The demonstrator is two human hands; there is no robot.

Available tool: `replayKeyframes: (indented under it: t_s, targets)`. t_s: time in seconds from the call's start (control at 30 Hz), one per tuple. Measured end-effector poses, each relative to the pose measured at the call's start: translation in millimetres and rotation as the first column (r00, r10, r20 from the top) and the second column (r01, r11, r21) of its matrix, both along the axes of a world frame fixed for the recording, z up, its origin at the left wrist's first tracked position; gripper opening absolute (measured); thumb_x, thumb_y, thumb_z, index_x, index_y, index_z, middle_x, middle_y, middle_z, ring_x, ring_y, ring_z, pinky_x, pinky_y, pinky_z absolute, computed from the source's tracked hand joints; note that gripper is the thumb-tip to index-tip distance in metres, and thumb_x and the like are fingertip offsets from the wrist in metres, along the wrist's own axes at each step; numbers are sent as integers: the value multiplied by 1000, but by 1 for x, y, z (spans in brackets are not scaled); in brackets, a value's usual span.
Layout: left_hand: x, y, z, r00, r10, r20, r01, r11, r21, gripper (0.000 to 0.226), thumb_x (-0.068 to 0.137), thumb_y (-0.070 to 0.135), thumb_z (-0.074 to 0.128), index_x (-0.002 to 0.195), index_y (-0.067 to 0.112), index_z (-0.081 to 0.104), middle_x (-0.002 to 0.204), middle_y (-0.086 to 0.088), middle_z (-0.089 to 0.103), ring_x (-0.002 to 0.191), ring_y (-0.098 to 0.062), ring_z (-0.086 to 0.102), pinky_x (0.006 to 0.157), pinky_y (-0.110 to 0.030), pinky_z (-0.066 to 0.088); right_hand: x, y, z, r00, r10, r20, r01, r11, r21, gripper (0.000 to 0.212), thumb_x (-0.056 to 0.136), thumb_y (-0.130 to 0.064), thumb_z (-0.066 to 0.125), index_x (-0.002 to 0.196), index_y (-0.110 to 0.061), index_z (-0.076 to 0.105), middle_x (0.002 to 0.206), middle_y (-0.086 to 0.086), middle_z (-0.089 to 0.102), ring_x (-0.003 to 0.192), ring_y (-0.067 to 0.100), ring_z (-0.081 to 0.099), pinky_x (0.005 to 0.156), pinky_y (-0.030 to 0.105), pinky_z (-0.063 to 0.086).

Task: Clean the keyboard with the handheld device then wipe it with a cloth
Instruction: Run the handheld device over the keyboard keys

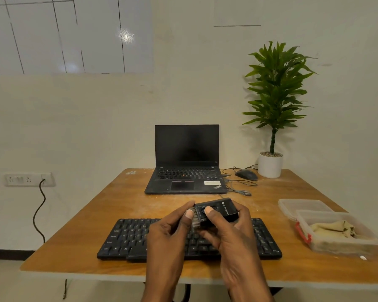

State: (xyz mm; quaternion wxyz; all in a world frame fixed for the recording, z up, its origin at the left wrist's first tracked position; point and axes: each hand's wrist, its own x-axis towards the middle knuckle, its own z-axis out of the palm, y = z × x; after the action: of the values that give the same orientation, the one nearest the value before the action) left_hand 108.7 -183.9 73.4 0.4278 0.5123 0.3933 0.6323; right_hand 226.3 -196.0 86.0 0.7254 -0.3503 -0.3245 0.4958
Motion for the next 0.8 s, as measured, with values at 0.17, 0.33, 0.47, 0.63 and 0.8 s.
replayKeyframes:
  t_s: [0.17, 0.33, 0.47, 0.63, 0.8]
  targets:
    - [-1, -2, 4, 1000, -4, 3, 4, 1000, 8, 29, 87, 29, 71, 115, 33, 78, 113, 18, 76, 112, 6, 66, 94, -22, 51, 0, -1, 2, 999, -14, 30, 14, 1000, 7, 56, 77, -8, 84, 121, -27, 55, 109, 7, 72, 94, 23, 75, 67, 34, 62]
    - [-2, -2, 3, 999, 18, 50, -18, 1000, 7, 30, 82, 28, 73, 111, 28, 80, 109, 12, 78, 109, 0, 69, 93, -27, 53, -1, -1, 2, 999, 10, 34, -10, 1000, 10, 55, 78, -4, 82, 122, -22, 54, 106, 12, 74, 93, 28, 75, 71, 41, 63]
    - [-3, -1, 5, 999, 26, 33, -26, 1000, 7, 27, 86, 25, 72, 112, 27, 79, 108, 14, 78, 108, 0, 69, 93, -23, 56, -2, 1, 0, 1000, 8, 17, -8, 1000, 17, 52, 81, -5, 80, 123, -23, 54, 110, 12, 72, 95, 27, 75, 72, 42, 63]
    - [-1, -3, 6, 999, -13, -50, 14, 999, 31, 26, 92, 23, 69, 116, 31, 76, 109, 19, 76, 108, 6, 67, 82, -10, 54, 1, 1, 2, 1000, -7, 21, 7, 1000, 25, 57, 79, -1, 81, 125, -21, 53, 103, 12, 74, 88, 24, 76, 65, 36, 62]
    - [-3, -1, 4, 1000, -1, 8, 1, 1000, 17, 28, 88, 11, 73, 111, 26, 79, 107, 11, 78, 106, -1, 70, 85, -19, 57, 3, -2, 5, 999, 26, 40, -28, 999, 40, 60, 77, 3, 81, 125, -20, 53, 95, 9, 76, 88, 27, 76, 65, 39, 62]
